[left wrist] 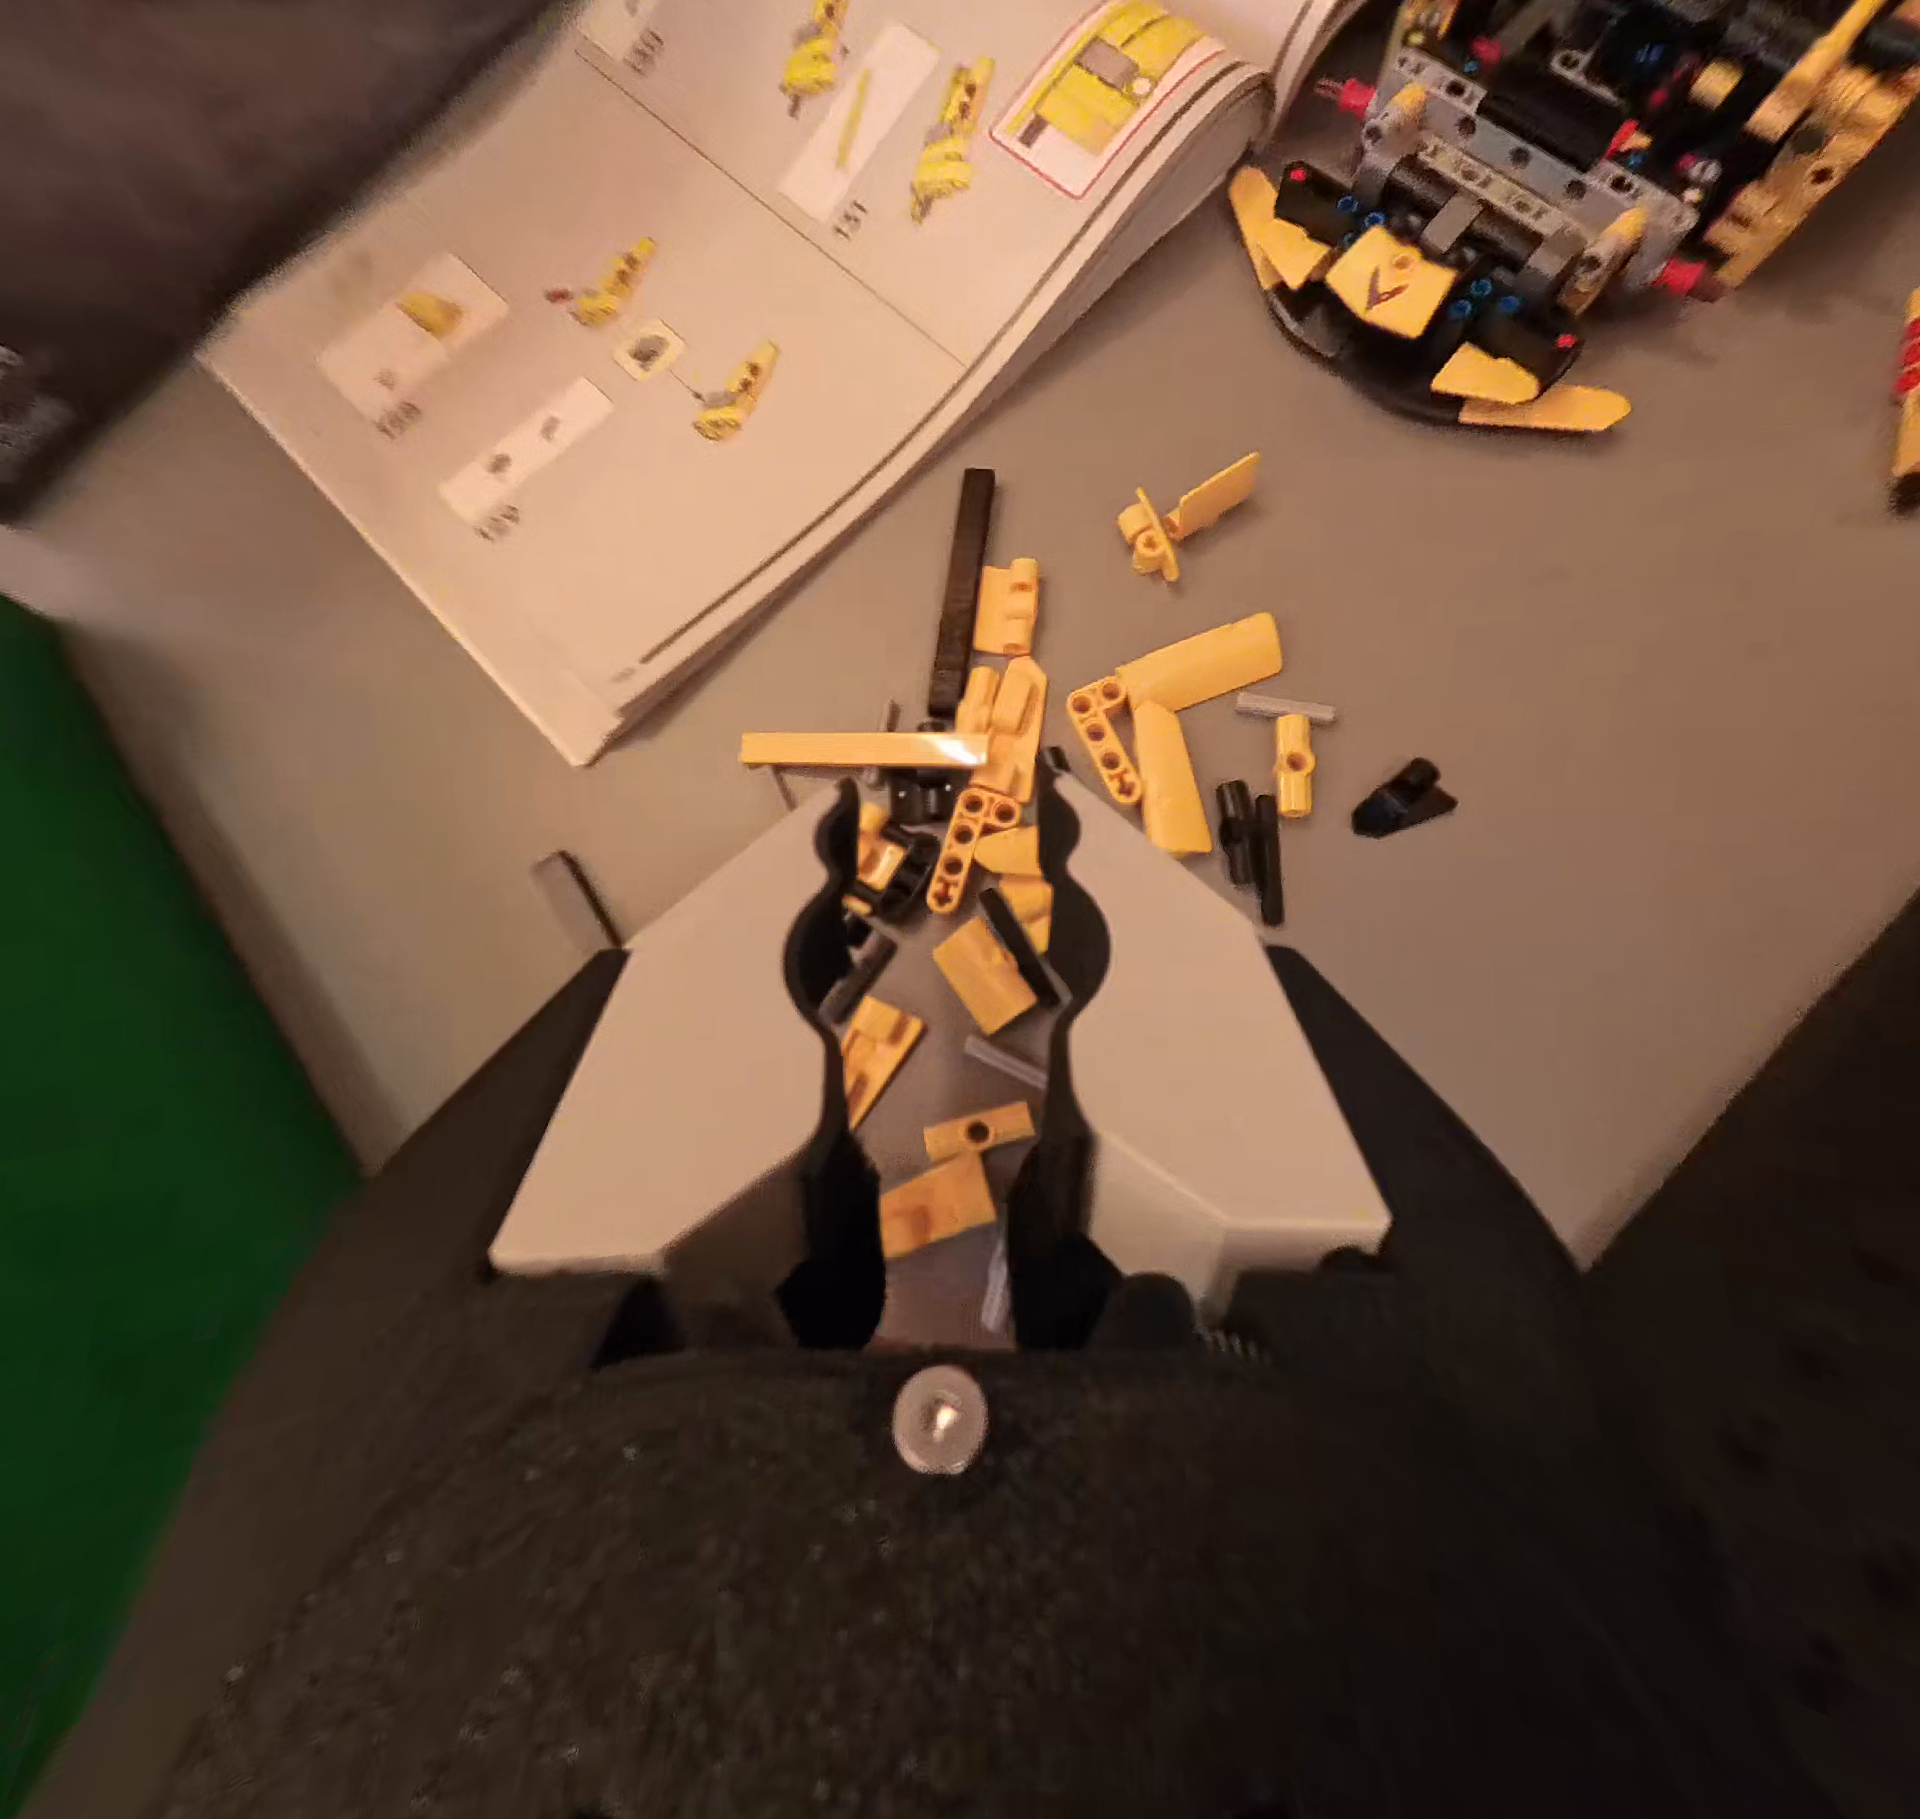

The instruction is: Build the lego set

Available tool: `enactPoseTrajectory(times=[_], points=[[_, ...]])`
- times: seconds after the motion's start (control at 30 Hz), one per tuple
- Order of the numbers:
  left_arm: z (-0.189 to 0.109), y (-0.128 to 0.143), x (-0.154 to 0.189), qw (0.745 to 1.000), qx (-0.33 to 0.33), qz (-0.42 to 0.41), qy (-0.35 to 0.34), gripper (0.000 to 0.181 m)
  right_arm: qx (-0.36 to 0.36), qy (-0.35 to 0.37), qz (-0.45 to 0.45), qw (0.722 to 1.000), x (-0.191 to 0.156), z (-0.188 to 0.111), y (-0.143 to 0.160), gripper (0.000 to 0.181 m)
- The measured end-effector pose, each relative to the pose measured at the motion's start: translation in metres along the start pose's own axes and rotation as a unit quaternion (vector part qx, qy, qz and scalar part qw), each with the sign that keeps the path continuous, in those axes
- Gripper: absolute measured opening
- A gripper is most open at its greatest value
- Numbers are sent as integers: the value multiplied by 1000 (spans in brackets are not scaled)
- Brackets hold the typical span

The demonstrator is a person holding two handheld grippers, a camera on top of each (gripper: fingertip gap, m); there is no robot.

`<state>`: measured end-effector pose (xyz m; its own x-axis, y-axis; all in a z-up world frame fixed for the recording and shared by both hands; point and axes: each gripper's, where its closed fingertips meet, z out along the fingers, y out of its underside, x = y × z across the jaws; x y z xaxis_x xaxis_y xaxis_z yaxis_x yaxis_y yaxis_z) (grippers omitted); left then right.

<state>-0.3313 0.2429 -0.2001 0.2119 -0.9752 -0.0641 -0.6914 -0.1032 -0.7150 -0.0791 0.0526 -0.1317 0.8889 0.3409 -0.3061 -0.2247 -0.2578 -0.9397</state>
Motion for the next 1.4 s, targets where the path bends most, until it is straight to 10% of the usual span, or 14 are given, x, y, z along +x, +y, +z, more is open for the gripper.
enactPoseTrajectory(times=[0.4, 0.97, 1.2, 1.4], points=[[50, 16, -22, 996, -61, 8, 65, 83, -10, -5, 4, 1000, 0, 1, 4, 17], [38, -2, -12, 997, -36, 21, 60, 65, -15, -11, 2, 1000, -2, 2, 6, 16], [0, -69, 65, 982, 104, 79, 134, 65, -21, -37, -25, 999, -16, 4, 8, 17], [-6, -93, 159, 947, 147, 97, 269, 65, -96, -257, 25, 961, -92, 6, 36, 38]])
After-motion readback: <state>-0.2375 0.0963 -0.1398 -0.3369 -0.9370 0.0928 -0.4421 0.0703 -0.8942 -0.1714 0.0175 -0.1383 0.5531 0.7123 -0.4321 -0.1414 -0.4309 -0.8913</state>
